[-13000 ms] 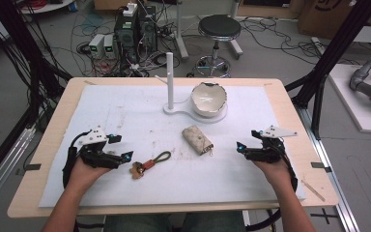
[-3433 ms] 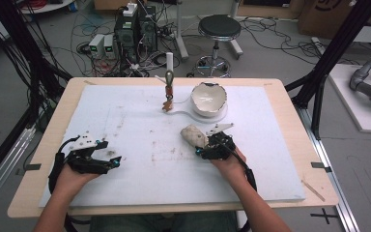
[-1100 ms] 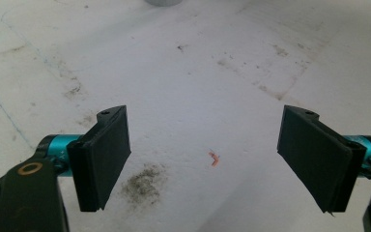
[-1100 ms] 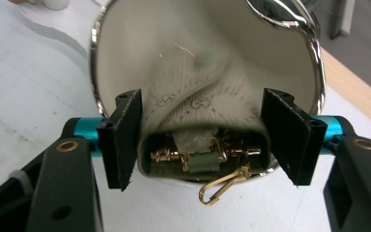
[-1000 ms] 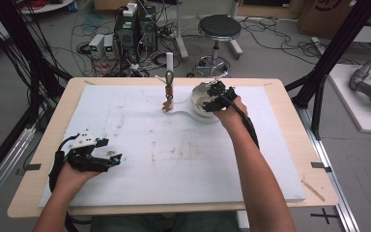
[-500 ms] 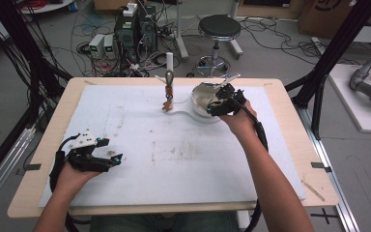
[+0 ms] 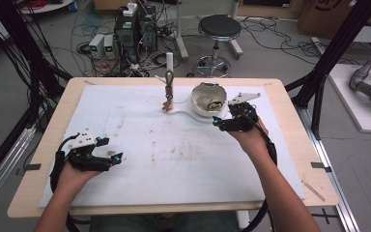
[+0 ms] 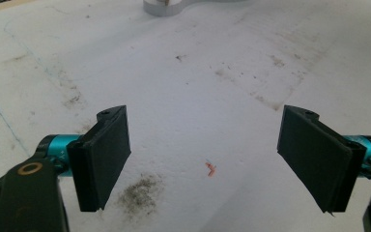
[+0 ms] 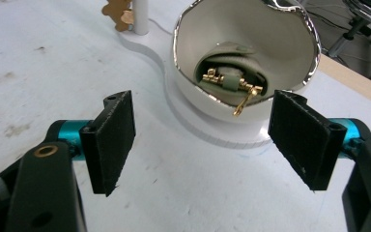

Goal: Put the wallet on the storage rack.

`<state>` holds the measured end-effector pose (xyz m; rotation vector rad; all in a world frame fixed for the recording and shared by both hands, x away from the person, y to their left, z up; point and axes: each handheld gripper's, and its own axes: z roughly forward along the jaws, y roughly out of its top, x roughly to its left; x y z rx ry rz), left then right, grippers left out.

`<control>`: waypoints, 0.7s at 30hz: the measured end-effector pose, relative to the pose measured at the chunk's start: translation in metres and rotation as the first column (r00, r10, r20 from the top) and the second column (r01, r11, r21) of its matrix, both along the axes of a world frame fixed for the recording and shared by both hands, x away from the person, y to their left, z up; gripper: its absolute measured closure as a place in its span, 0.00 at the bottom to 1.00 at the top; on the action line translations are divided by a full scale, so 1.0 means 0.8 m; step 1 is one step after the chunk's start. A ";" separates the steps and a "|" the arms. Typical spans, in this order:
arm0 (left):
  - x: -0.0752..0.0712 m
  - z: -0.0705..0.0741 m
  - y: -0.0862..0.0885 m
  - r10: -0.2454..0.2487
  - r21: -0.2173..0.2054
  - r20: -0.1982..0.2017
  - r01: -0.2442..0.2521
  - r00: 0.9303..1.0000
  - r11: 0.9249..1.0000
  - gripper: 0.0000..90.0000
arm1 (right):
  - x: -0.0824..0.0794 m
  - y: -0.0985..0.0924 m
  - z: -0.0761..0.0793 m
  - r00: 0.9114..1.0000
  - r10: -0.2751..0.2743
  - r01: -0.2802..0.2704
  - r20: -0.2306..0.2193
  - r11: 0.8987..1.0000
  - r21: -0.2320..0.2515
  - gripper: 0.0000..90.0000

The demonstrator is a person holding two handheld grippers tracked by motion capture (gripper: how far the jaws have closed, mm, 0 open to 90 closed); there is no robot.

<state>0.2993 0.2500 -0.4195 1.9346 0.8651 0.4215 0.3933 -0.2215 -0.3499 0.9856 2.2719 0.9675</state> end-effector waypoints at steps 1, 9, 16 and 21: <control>0.000 0.000 0.000 0.001 -0.005 0.001 -0.001 1.000 1.000 0.21 | -0.004 -0.003 -0.001 1.000 0.004 -0.004 0.006 1.000 0.007 0.28; 0.005 -0.001 -0.004 -0.003 -0.018 0.000 0.003 1.000 1.000 0.21 | -0.042 -0.027 -0.027 0.998 -0.013 0.007 0.053 0.993 0.114 0.24; 0.006 -0.001 -0.007 -0.012 -0.024 0.007 0.012 1.000 1.000 0.21 | -0.057 -0.046 -0.057 0.998 -0.046 0.037 0.044 0.984 0.175 0.24; 0.007 -0.001 -0.007 -0.005 -0.028 0.010 0.005 1.000 1.000 0.21 | -0.066 -0.052 -0.073 0.999 -0.046 0.042 0.023 0.983 0.177 0.22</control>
